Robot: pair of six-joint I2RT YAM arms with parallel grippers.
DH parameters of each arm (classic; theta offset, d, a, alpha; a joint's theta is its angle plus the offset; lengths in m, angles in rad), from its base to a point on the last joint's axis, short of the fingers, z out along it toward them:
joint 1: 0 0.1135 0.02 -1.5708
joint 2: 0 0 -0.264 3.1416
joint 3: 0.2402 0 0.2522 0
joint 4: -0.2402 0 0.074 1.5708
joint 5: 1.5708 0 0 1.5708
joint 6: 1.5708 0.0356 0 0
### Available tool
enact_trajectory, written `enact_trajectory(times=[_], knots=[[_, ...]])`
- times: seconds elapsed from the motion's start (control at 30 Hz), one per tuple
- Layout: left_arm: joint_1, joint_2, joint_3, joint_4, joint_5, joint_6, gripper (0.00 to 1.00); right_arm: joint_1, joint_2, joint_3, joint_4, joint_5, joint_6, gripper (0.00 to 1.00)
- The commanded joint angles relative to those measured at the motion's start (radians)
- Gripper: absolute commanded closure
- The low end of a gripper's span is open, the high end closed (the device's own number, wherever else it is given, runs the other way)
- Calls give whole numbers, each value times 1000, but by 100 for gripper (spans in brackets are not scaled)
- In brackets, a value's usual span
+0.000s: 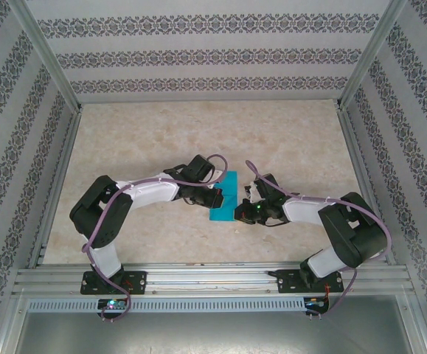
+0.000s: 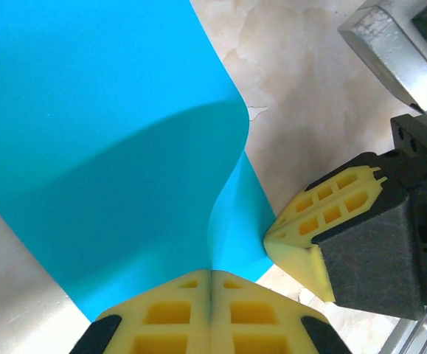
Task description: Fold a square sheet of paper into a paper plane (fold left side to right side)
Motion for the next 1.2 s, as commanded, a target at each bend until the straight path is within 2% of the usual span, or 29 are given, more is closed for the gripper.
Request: enact_trajectory(times=[0.0,0.37,1.17], knots=[[19,12,-15,28,37,22,100,1,22,17,-106,59,-54,100],[62,45,-38,87,113,41,100,-14,53,47,-124,23,-84,100],[109,88,-74,145,108,45,100,-21,78,67,-145,8,-99,100]])
